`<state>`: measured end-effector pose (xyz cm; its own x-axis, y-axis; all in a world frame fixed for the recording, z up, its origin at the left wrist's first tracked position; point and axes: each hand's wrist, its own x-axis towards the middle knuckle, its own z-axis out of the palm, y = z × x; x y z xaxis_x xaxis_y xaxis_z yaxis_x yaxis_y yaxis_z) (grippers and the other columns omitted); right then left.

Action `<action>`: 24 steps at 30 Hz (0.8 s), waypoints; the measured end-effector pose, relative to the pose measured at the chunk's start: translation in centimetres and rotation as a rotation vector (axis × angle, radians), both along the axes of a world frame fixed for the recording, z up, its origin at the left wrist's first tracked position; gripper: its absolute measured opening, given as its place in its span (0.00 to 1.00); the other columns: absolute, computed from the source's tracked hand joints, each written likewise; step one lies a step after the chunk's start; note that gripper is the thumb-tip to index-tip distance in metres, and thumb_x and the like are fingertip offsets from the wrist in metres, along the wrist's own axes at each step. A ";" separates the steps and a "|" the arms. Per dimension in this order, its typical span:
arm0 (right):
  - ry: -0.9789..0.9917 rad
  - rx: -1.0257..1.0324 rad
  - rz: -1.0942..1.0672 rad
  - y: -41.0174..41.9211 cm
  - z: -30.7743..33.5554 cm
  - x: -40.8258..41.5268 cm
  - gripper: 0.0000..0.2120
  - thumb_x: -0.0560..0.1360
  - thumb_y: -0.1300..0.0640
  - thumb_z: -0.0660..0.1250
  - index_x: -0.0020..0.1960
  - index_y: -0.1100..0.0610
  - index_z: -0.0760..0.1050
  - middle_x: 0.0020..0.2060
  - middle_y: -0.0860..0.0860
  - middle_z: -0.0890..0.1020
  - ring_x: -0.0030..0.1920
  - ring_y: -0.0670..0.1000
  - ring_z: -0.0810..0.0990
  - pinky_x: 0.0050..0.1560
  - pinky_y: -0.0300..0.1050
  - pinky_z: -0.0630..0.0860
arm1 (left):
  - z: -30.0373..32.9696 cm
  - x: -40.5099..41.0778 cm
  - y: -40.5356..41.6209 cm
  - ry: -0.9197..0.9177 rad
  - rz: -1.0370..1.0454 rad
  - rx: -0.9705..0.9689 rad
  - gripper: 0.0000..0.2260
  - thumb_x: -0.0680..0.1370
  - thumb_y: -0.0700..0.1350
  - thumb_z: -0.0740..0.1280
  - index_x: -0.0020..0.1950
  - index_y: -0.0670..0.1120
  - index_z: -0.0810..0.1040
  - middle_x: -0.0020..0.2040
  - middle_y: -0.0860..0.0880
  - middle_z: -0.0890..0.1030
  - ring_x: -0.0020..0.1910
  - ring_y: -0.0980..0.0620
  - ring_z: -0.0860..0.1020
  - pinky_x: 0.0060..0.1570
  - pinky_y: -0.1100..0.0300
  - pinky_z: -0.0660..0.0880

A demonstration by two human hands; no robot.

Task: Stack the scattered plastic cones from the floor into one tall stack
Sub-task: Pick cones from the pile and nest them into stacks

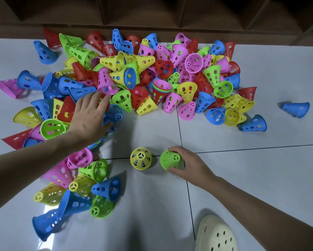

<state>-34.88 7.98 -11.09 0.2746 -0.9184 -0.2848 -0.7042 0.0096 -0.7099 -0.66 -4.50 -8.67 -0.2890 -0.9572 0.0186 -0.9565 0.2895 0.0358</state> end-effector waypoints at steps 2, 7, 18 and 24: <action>0.000 0.003 -0.005 -0.1 0.1 0.1 0.26 0.68 0.52 0.78 0.63 0.47 0.72 0.57 0.41 0.78 0.58 0.42 0.76 0.61 0.46 0.74 | 0.2 0.2 -0.7 -0.039 0.020 0.008 0.39 0.72 0.50 0.76 0.78 0.47 0.61 0.77 0.38 0.62 0.74 0.35 0.61 0.71 0.38 0.59; -0.016 -0.021 -0.028 -0.2 0.4 0.5 0.28 0.66 0.43 0.75 0.64 0.47 0.72 0.58 0.39 0.78 0.60 0.41 0.76 0.62 0.42 0.73 | 0.8 0.6 -1.9 -0.124 0.035 0.055 0.30 0.74 0.42 0.71 0.75 0.48 0.66 0.74 0.38 0.64 0.69 0.35 0.64 0.64 0.37 0.68; -0.034 -0.051 -0.128 -0.7 1.2 0.7 0.23 0.70 0.47 0.76 0.62 0.46 0.74 0.58 0.39 0.76 0.60 0.37 0.73 0.60 0.38 0.72 | 0.3 0.8 -1.2 0.103 0.203 0.379 0.31 0.71 0.53 0.78 0.70 0.43 0.73 0.59 0.40 0.72 0.59 0.39 0.72 0.63 0.43 0.72; -0.069 -0.041 -0.145 -0.7 2.1 1.1 0.21 0.72 0.51 0.76 0.62 0.46 0.74 0.58 0.35 0.75 0.58 0.31 0.69 0.57 0.31 0.68 | 0.2 0.4 -0.5 0.126 0.081 0.431 0.43 0.70 0.49 0.79 0.79 0.52 0.60 0.67 0.39 0.68 0.65 0.37 0.71 0.66 0.41 0.72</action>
